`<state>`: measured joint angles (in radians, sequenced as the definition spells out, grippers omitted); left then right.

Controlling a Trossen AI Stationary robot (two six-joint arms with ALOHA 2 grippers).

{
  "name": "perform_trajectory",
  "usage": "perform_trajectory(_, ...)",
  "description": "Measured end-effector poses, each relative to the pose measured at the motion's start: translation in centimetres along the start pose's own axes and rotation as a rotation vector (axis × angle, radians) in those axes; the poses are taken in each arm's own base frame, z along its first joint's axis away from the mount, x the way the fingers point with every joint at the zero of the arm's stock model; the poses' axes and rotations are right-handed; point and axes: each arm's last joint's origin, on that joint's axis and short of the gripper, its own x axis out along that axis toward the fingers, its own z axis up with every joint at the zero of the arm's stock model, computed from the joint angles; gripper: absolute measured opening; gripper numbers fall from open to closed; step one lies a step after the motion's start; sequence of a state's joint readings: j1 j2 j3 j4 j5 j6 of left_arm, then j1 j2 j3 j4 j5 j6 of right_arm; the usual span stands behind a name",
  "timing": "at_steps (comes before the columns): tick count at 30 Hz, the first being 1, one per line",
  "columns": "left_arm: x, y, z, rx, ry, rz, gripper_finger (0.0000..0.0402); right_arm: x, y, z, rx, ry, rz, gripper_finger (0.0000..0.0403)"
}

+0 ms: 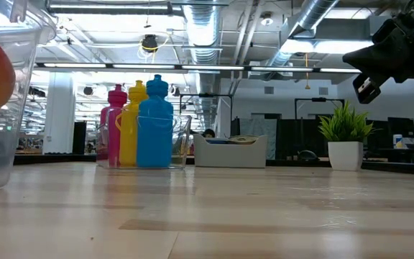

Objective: Pick & Place Food Item
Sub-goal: Put the yellow mango into the white bin, then return to Home Position

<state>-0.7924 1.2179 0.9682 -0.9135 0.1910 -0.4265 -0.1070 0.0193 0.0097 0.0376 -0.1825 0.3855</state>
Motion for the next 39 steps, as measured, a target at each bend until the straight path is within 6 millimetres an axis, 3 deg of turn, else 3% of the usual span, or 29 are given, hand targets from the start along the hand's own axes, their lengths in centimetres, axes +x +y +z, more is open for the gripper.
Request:
perform_trajectory(9, 0.0, -0.2, 0.6, 0.087, -0.063, -0.018, 0.0241, 0.0, 0.0, 0.0, 0.000, 0.000, 0.000, 0.0012)
perform_trajectory(15, -0.1, -0.4, 1.2, -0.031, -0.125, -0.050, 0.0239, 0.0, 0.0, 0.0, 0.000, 0.000, 0.000, 0.0012)
perform_trajectory(22, -1.5, 0.2, 3.8, -0.153, -0.370, -0.147, 0.0229, 0.0, 0.0, 0.0, 0.000, 0.000, 0.000, 0.0012)
perform_trajectory(29, -7.2, 3.4, 5.5, -0.429, -0.778, -0.269, 0.0208, 0.0, 0.0, 0.0, 0.000, 0.000, 0.000, 0.0012)
perform_trajectory(35, -13.5, 2.8, 4.5, -0.122, -1.251, -0.212, 0.0209, 0.0, 0.0, 0.0, 0.000, 0.000, 0.000, 0.0012)
perform_trajectory(39, -17.1, 2.2, 2.6, -0.115, -1.511, -0.196, 0.0211, 0.0, 0.0, 0.0, 0.000, 0.000, 0.000, 0.0012)
